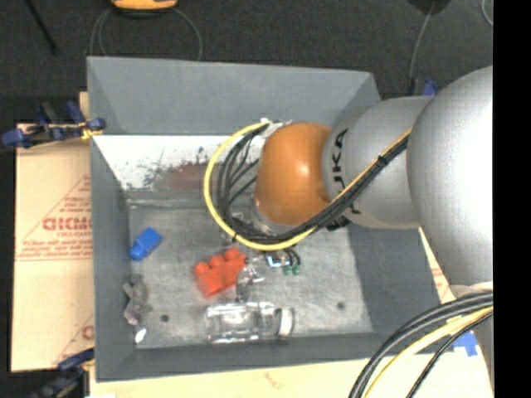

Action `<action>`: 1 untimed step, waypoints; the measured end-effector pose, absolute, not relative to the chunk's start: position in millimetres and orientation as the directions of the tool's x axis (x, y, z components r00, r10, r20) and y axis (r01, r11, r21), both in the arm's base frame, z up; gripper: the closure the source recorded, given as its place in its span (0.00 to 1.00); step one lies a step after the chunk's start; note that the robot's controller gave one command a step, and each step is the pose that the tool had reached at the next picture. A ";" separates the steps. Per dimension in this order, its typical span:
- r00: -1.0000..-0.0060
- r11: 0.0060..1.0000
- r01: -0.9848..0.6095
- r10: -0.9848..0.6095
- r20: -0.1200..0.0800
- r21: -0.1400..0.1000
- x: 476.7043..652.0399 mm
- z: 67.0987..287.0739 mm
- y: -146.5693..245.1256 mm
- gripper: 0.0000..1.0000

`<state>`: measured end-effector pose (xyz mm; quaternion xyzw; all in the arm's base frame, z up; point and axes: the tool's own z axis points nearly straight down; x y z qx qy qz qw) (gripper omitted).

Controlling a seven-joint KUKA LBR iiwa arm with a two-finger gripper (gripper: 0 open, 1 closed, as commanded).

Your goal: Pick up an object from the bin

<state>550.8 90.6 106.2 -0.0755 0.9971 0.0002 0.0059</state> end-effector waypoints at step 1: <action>-0.988 0.988 -0.155 -0.155 -0.010 -0.001 549.7 105.8 91.9 1.00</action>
Offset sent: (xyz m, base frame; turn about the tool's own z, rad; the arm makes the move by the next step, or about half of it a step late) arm 0.0000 0.0000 0.0000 0.0000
